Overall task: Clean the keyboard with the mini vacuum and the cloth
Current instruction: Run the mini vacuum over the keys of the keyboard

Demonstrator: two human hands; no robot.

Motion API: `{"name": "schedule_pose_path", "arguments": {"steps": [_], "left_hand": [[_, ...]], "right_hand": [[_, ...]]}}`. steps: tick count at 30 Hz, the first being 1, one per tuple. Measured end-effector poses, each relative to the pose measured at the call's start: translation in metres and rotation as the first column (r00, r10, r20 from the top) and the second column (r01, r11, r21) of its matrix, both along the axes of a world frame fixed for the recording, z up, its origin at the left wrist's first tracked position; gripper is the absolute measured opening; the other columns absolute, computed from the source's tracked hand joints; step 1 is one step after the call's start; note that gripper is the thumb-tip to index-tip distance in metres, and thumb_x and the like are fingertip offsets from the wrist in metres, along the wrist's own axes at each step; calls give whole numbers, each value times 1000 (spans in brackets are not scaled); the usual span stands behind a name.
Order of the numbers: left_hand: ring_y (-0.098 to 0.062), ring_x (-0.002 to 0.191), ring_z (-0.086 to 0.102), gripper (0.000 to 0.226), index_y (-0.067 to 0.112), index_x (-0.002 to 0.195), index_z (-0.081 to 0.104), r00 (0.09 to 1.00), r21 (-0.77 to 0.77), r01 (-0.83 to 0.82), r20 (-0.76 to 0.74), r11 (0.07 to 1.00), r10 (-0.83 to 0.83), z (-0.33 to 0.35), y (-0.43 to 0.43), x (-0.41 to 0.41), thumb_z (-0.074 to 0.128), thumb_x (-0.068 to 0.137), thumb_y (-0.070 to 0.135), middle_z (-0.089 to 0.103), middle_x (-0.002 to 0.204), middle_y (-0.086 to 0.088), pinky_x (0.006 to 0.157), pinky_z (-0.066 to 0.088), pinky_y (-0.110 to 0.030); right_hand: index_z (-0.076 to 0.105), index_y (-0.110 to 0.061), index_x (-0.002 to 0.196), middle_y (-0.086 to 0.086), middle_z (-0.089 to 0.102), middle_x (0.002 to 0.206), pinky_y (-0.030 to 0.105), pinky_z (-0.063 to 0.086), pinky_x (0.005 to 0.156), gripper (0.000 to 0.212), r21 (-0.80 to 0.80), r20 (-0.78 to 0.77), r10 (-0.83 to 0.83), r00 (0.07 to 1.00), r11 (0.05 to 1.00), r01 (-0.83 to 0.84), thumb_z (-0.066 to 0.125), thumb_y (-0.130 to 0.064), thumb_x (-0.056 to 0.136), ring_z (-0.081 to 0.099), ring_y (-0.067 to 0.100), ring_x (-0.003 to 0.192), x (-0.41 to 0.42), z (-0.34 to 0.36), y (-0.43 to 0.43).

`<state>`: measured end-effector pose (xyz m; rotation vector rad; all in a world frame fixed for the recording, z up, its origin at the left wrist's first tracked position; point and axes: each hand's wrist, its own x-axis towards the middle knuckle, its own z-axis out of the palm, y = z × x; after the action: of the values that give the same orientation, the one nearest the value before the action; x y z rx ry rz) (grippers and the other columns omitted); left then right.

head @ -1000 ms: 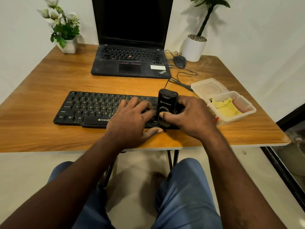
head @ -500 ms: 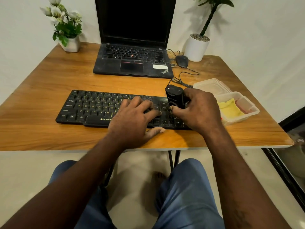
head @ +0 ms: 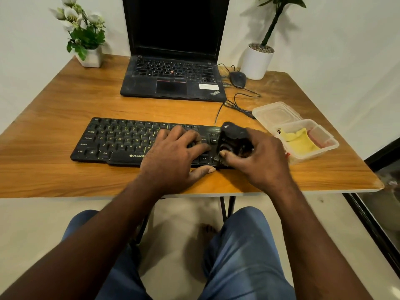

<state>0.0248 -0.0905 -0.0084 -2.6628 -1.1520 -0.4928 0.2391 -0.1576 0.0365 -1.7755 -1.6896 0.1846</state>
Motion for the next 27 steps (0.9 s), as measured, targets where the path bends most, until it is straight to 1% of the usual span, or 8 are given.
{"name": "schedule_pose_path", "arguments": {"steps": [1,3,8,12,15,20,22,27], "left_hand": [[-24,117,46,68,34,138,58,1000,-6,0,-4,1000,0,1,0,-1,32,93,78,58,130,-2,94,42,-46],[-23,118,44,69,35,140,57,1000,-18,-4,-9,1000,4,2,-1,-1,30,93,79,57,132,0,95,41,-46],[-24,118,45,70,34,139,57,1000,-30,-9,-9,1000,9,2,0,0,29,92,78,57,131,-2,95,42,-46],[-24,119,44,69,35,140,56,1000,-30,-11,-11,999,11,2,-1,0,31,93,78,56,134,-1,96,42,-47],[-23,120,44,69,36,141,56,1000,-34,-13,-15,999,12,3,-1,0,31,93,79,56,134,0,96,41,-45],[-24,119,45,69,33,139,56,1000,-44,-13,-12,999,13,2,-1,1,34,92,78,56,131,0,95,41,-46],[-23,120,44,69,35,140,55,1000,-51,-15,-13,999,15,2,-2,0,32,92,79,55,133,0,96,40,-46],[-22,122,43,71,36,143,54,1000,-58,-19,-16,998,18,5,-4,-1,27,93,79,54,136,2,98,39,-46]], "right_hand": [[72,-28,120,-7,75,105,35,60,74,47,33,3,-76,997,997,76,82,-46,78,69,13,91,4,-1,3],[73,-27,117,-6,77,101,40,62,72,45,81,-6,-177,984,981,177,81,-48,78,70,14,85,12,-1,5],[73,-26,121,-13,72,103,13,50,70,46,45,-48,68,997,997,-66,85,-39,79,65,3,88,0,0,-7],[74,-23,115,-7,74,100,35,58,72,40,130,23,-104,994,986,100,84,-37,79,66,13,86,12,-2,1],[76,-26,111,-9,75,96,31,57,71,37,166,-96,-24,995,985,40,83,-40,78,67,8,84,17,-2,2],[78,-19,109,-8,68,94,29,50,69,42,123,146,192,970,970,-211,92,-30,72,60,15,86,10,-2,-1],[77,-18,113,-3,67,95,37,54,69,46,76,169,192,967,975,-207,92,-30,71,60,18,86,26,0,-2],[77,-21,116,4,67,96,40,57,71,57,46,117,80,990,995,-86,80,-53,69,64,21,85,58,-1,-9]]}}
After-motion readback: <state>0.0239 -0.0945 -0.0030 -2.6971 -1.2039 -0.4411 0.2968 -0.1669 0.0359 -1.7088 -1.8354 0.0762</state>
